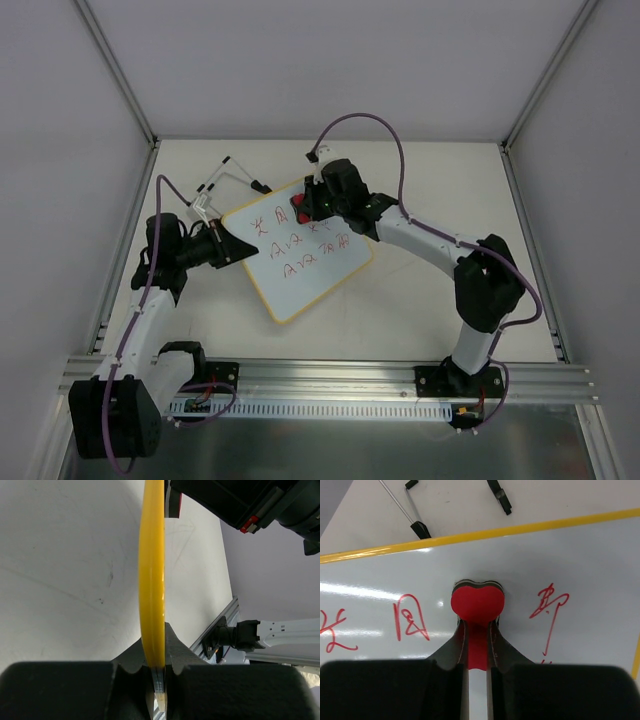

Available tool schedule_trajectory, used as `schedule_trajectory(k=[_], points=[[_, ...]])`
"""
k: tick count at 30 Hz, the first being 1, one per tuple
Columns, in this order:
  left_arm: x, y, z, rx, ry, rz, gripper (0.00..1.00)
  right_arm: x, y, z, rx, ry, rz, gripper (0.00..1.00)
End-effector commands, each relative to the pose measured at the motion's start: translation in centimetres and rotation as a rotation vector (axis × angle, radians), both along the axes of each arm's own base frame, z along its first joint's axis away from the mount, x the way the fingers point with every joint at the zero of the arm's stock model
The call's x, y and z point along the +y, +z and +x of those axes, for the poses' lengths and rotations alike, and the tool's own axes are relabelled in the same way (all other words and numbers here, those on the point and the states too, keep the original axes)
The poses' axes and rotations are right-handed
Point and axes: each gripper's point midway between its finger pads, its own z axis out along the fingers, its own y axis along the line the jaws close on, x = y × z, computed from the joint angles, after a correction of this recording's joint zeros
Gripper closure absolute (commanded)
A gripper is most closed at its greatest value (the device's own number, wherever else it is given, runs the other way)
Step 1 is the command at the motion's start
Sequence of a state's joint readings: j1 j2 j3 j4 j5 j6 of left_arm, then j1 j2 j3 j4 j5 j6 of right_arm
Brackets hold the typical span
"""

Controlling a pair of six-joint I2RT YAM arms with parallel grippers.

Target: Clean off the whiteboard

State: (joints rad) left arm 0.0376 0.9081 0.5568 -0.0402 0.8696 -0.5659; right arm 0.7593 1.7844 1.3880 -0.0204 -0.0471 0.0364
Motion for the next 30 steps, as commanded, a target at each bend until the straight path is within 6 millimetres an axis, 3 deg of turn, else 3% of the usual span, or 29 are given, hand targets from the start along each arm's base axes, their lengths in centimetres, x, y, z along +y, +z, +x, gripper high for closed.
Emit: schedule_trajectory(k=[1, 6, 11, 15, 20, 22, 28, 30], points=[[-0.8, 1.9, 0.2, -0.123, -0.076, 0.044, 1.0, 3.0, 1.3, -1.3, -0.033, 0.065, 0.001, 1.0], [-1.4, 2.0, 0.1, -0.137, -0.097, 0.08, 1.0, 6.4, 1.1, -5.1, -0.004, 0.165, -0.039, 1.0], [-1.3, 1.7, 0.2, -0.153, -0.098, 0.119, 1.0, 9.6, 2.9, -9.1, -0.019, 0.278, -0.066, 1.0], [-1.2, 1.4, 0.2, -0.152, -0.098, 0.135, 1.0, 10.2, 3.2, -9.9, -0.022, 0.287, -0.072, 1.0], [-1.1, 1.4, 0.0, -0.156, -0.098, 0.15, 1.0, 7.9, 2.6, -8.1, -0.043, 0.196, -0.124, 1.0], [-1.0, 1.5, -0.1, -0.165, -0.101, 0.154, 1.0, 6.4, 1.4, -7.3, -0.02, 0.155, -0.144, 1.0], [-1.1, 1.9, -0.7, -0.188, -0.115, 0.161, 1.0, -0.3, -1.1, -1.9, 0.029, -0.023, -0.196, 1.0], [-1.0, 2.0, -0.9, -0.197, -0.119, 0.165, 1.0, -1.6, -1.5, -0.8, 0.035, -0.055, -0.206, 1.0]])
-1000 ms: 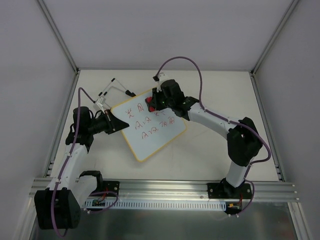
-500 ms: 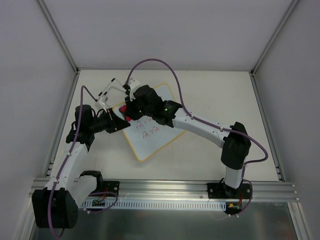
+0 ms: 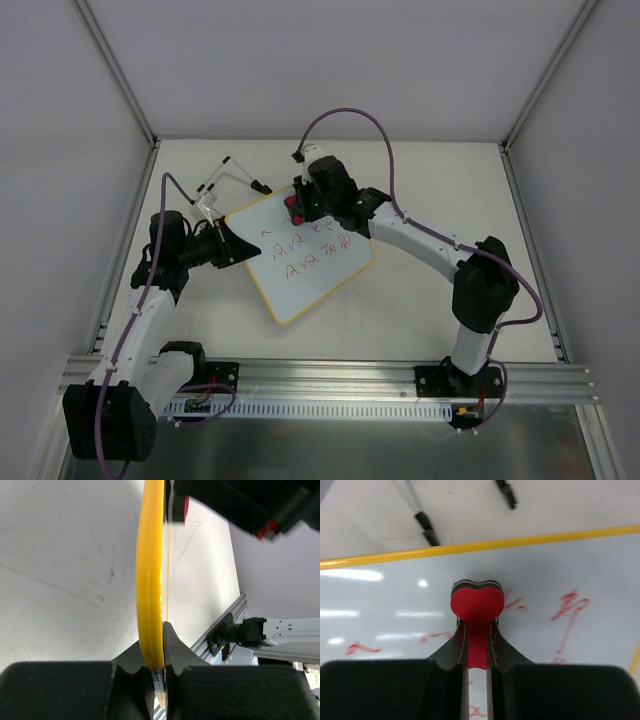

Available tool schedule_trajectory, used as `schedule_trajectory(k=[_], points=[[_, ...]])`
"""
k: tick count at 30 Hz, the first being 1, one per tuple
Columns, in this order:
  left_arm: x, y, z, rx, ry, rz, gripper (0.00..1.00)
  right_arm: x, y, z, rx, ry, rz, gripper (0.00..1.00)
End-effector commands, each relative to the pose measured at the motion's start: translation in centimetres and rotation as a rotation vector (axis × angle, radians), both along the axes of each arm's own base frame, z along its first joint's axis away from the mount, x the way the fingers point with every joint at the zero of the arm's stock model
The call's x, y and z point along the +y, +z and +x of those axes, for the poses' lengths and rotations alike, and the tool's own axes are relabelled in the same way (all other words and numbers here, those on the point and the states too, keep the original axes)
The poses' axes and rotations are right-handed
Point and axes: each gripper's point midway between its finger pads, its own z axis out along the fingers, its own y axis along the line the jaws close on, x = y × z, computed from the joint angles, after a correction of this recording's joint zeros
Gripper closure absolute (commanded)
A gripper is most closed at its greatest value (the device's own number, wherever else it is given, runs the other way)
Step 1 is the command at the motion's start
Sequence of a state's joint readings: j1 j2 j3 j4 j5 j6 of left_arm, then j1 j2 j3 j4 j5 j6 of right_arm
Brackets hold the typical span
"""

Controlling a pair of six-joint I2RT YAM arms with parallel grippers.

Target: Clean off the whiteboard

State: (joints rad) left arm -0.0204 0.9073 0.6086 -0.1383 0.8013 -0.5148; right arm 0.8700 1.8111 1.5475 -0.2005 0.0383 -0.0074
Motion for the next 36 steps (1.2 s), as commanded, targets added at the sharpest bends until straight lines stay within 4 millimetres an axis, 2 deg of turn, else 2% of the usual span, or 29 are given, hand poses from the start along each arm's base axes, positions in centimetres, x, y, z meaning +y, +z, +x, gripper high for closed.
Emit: schedule_trajectory(k=[1, 2, 5, 7, 10, 13, 17, 20, 25, 26, 29, 33, 34, 36], points=[[-0.5, 1.9, -0.7, -0.199, -0.113, 0.098, 1.0, -5.2, -3.8, 2.6, 0.051, -0.132, -0.123, 1.0], [-0.5, 1.8, -0.8, -0.201, -0.117, 0.099, 1.0, -6.1, -3.9, 3.5, 0.053, -0.155, -0.127, 1.0], [-0.6, 1.7, -1.2, -0.202, -0.13, 0.097, 1.0, -7.3, -4.4, 4.6, 0.064, -0.174, -0.133, 1.0], [-0.6, 1.6, -1.3, -0.206, -0.133, 0.101, 1.0, -7.3, -4.5, 4.8, 0.069, -0.168, -0.128, 1.0], [-0.5, 1.4, -1.4, -0.2, -0.131, 0.103, 1.0, -6.1, -4.5, 4.2, 0.084, -0.119, -0.107, 1.0], [-0.5, 1.3, -1.4, -0.193, -0.127, 0.105, 1.0, -4.1, -4.1, 2.5, 0.067, -0.058, -0.086, 1.0], [-0.5, 1.4, -1.2, -0.196, -0.129, 0.107, 1.0, 0.0, -3.1, -1.4, 0.067, 0.066, -0.006, 1.0], [-0.5, 1.4, -1.2, -0.196, -0.131, 0.107, 1.0, 2.8, -1.5, -3.8, 0.055, 0.121, 0.073, 1.0], [-0.5, 1.3, -1.1, -0.195, -0.131, 0.11, 1.0, 6.0, 0.1, -7.4, 0.025, 0.208, 0.137, 1.0], [-0.4, 1.2, -1.1, -0.195, -0.13, 0.112, 1.0, 6.9, 0.4, -8.7, 0.019, 0.239, 0.149, 1.0], [-0.4, 1.2, -1.1, -0.19, -0.13, 0.112, 1.0, 8.1, 0.5, -10.8, 0.019, 0.288, 0.15, 1.0], [-0.4, 1.1, -1.0, -0.187, -0.13, 0.112, 1.0, 8.6, -0.2, -11.5, 0.014, 0.296, 0.129, 1.0], [-0.4, 1.2, -0.9, -0.19, -0.131, 0.112, 1.0, 8.4, -0.7, -11.4, 0.013, 0.284, 0.118, 1.0], [-0.5, 1.2, -1.0, -0.187, -0.134, 0.109, 1.0, 7.7, -0.8, -9.8, -0.036, 0.214, 0.104, 1.0]])
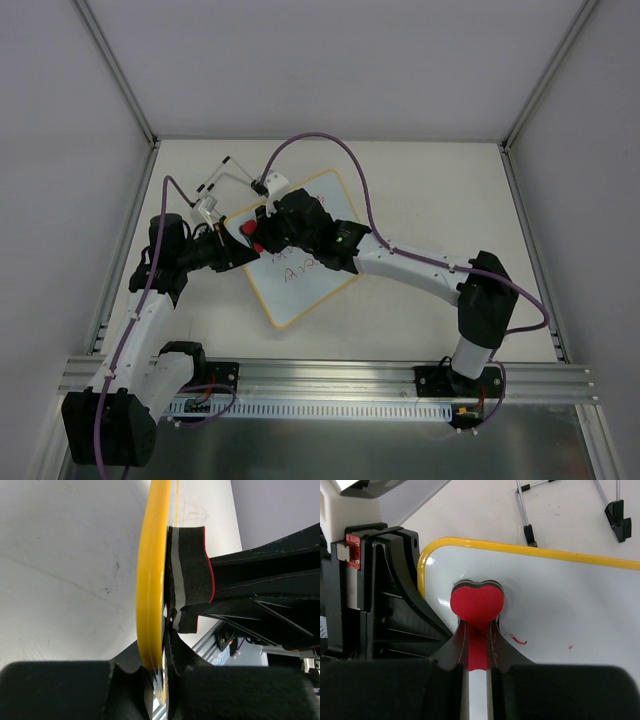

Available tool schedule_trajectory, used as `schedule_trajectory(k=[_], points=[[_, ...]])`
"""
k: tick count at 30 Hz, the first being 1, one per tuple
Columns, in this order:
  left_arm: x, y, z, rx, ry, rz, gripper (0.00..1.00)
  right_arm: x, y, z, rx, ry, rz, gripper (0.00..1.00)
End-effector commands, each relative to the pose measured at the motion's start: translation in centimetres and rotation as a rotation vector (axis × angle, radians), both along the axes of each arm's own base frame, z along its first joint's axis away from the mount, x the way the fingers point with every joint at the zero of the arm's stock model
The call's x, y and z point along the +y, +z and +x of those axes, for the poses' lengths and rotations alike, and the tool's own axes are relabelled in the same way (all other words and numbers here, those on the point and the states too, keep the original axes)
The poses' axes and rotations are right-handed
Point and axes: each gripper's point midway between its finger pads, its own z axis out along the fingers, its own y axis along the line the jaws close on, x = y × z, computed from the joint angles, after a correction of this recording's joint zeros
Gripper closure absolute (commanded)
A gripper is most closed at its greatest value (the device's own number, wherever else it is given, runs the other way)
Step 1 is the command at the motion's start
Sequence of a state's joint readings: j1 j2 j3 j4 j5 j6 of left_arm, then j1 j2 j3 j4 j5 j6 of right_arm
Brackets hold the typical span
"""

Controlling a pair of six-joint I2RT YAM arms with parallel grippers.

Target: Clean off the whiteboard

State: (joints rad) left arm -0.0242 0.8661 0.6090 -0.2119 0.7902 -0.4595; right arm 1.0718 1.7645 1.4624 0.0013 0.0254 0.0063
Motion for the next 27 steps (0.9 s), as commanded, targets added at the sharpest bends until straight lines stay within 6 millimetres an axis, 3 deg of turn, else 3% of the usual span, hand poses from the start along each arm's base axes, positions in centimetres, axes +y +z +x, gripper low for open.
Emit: schedule_trajectory(k=[1, 4, 5, 8, 9, 14, 21, 27], points=[[-0.7, 1.5, 0.0, -0.177, -0.124, 0.068, 1.0, -0.2, -4.0, -0.9, 0.034, -0.015, -0.061, 1.0], [-0.8, 1.7, 0.0, -0.177, -0.129, 0.064, 1.0, -2.3, -4.3, 1.5, 0.01, -0.116, -0.053, 1.0], [-0.8, 1.7, 0.0, -0.177, -0.129, 0.064, 1.0, -4.0, -5.6, 2.7, 0.023, -0.165, -0.073, 1.0], [-0.9, 1.8, -0.1, -0.178, -0.136, 0.058, 1.0, -6.9, -6.3, 5.3, 0.031, -0.27, -0.055, 1.0], [-0.9, 1.9, -0.1, -0.18, -0.137, 0.057, 1.0, -8.2, -7.5, 5.9, 0.032, -0.306, -0.074, 1.0], [-1.1, 2.2, -0.4, -0.185, -0.154, 0.047, 1.0, -12.0, -8.8, 8.6, 0.042, -0.417, -0.083, 1.0], [-1.2, 2.2, -0.8, -0.184, -0.172, 0.038, 1.0, -12.1, -8.0, 10.3, 0.012, -0.436, -0.085, 1.0], [-1.2, 1.9, -0.9, -0.181, -0.174, 0.042, 1.0, -9.7, -5.1, 10.0, -0.013, -0.35, -0.059, 1.0]])
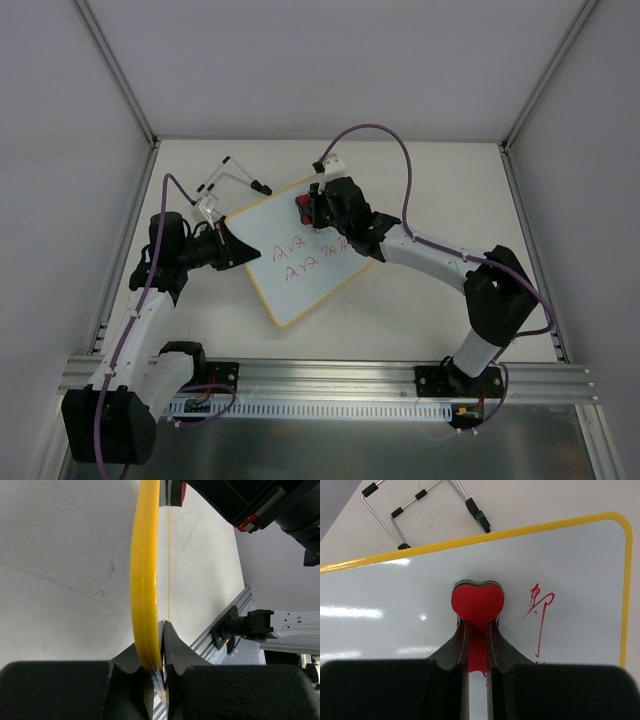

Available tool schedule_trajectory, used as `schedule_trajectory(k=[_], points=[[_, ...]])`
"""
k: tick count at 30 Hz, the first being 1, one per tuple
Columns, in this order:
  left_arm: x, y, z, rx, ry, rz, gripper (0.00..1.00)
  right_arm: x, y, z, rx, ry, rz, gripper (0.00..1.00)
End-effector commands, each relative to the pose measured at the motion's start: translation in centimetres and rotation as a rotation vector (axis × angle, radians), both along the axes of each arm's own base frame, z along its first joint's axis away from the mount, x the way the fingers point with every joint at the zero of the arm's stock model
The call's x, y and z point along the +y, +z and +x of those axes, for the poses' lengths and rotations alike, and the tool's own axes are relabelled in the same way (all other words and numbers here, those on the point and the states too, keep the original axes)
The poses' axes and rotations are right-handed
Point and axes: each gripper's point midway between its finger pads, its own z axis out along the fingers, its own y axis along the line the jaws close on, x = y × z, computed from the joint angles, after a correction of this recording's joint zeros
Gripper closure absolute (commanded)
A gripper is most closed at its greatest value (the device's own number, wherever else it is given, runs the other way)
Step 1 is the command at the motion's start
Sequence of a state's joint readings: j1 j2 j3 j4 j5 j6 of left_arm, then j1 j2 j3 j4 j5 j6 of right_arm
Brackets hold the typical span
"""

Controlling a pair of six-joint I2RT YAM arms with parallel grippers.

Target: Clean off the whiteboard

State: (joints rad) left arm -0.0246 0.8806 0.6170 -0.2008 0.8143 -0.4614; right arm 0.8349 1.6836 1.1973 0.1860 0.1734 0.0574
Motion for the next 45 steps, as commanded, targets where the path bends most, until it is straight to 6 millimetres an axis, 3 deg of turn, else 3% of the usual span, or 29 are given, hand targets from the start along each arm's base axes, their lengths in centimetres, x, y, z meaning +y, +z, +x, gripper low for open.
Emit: schedule_trajectory(k=[1, 4, 7, 15, 19, 23, 27, 31, 36, 40, 45], points=[[-0.9, 1.6, -0.9, -0.178, -0.153, 0.055, 1.0, 1.7, -0.8, -0.4, 0.01, 0.055, -0.051, 1.0], [-0.9, 1.6, -0.9, -0.179, -0.153, 0.058, 1.0, 2.6, -0.1, -0.3, 0.016, 0.071, -0.03, 0.99], [-0.9, 1.6, -0.9, -0.185, -0.151, 0.064, 1.0, 2.0, -0.8, 0.4, 0.031, 0.046, -0.038, 1.0], [-0.8, 1.5, -0.8, -0.188, -0.153, 0.076, 1.0, -4.8, -5.5, 4.0, 0.15, -0.114, -0.056, 1.0], [-0.8, 1.3, -0.9, -0.188, -0.159, 0.08, 1.0, -6.9, -7.7, 5.3, 0.216, -0.144, -0.087, 1.0], [-0.7, 1.3, -0.9, -0.194, -0.165, 0.085, 1.0, -6.1, -7.8, 5.2, 0.229, -0.089, -0.097, 1.0], [-0.7, 1.4, -0.9, -0.199, -0.168, 0.087, 1.0, -3.6, -6.5, 3.9, 0.232, 0.02, -0.054, 1.0], [-0.7, 1.3, -0.9, -0.197, -0.169, 0.091, 1.0, -0.4, -3.4, 2.7, 0.197, 0.124, -0.02, 1.0], [-0.7, 1.3, -1.0, -0.202, -0.171, 0.096, 1.0, 2.4, -1.1, 0.8, 0.191, 0.215, -0.024, 1.0], [-0.6, 1.2, -0.9, -0.198, -0.166, 0.1, 1.0, 2.4, -1.1, 1.2, 0.18, 0.201, -0.04, 1.0], [-0.5, 1.3, -0.6, -0.2, -0.155, 0.109, 1.0, -0.7, -2.9, 2.7, 0.209, 0.097, -0.078, 1.0]])
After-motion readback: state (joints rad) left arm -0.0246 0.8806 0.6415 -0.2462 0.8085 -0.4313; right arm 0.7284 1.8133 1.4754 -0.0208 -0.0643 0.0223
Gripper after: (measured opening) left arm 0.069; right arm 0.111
